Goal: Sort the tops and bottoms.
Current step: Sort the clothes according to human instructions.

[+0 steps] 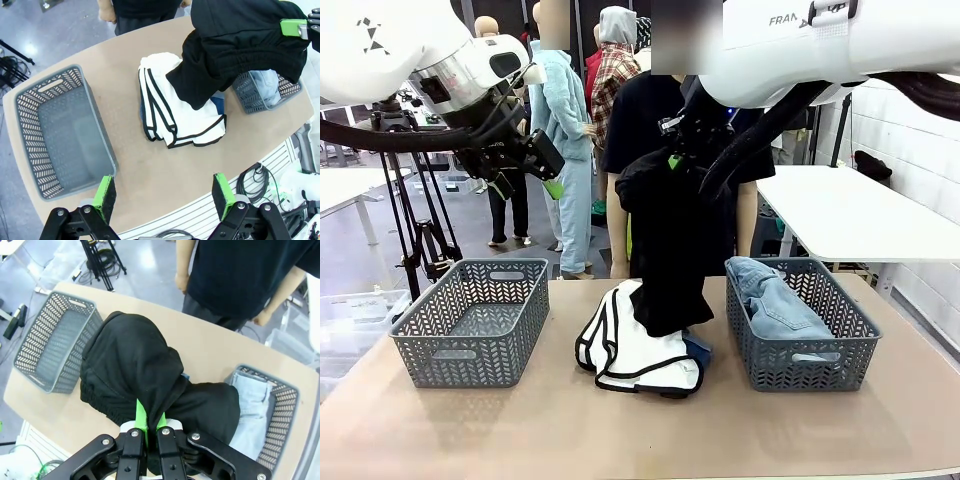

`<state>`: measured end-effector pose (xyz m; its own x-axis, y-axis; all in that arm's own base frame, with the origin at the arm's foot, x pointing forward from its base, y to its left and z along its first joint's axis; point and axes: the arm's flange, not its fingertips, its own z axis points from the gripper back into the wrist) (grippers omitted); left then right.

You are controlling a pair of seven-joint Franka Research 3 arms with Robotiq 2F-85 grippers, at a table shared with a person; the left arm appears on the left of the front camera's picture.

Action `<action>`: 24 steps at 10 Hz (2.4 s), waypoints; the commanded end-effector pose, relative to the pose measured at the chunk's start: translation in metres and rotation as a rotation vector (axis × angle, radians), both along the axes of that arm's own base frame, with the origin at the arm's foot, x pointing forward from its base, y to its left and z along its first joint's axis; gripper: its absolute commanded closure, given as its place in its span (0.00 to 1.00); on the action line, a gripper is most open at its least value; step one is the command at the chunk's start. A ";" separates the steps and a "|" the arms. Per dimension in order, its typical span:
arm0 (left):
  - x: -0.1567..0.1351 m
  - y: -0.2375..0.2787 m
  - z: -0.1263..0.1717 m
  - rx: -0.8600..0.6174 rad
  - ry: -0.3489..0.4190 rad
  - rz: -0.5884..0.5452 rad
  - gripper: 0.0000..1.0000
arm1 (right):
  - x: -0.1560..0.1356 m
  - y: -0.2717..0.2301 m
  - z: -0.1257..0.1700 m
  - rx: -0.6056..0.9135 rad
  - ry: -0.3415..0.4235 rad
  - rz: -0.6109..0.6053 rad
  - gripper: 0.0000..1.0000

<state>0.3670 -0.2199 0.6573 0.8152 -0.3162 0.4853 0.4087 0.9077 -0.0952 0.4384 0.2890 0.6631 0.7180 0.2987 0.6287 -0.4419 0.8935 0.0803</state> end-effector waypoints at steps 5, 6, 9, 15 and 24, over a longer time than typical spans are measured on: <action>-0.001 0.002 -0.001 0.002 -0.005 0.004 0.00 | 0.001 -0.001 0.004 -0.008 -0.014 -0.002 1.00; -0.001 0.002 -0.001 0.002 -0.005 0.004 0.00 | 0.001 -0.001 0.004 -0.008 -0.014 -0.002 1.00; -0.001 0.002 -0.001 0.002 -0.005 0.004 0.00 | 0.001 -0.001 0.004 -0.008 -0.014 -0.002 1.00; -0.001 0.002 -0.001 0.002 -0.005 0.004 0.00 | 0.001 -0.001 0.004 -0.008 -0.014 -0.002 1.00; -0.001 0.002 -0.001 0.002 -0.005 0.004 0.00 | -0.015 -0.006 0.027 -0.004 -0.022 -0.029 1.00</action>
<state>0.3671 -0.2198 0.6572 0.8153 -0.3161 0.4852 0.4086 0.9077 -0.0952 0.4357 0.2877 0.6687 0.7158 0.2957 0.6327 -0.4400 0.8944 0.0799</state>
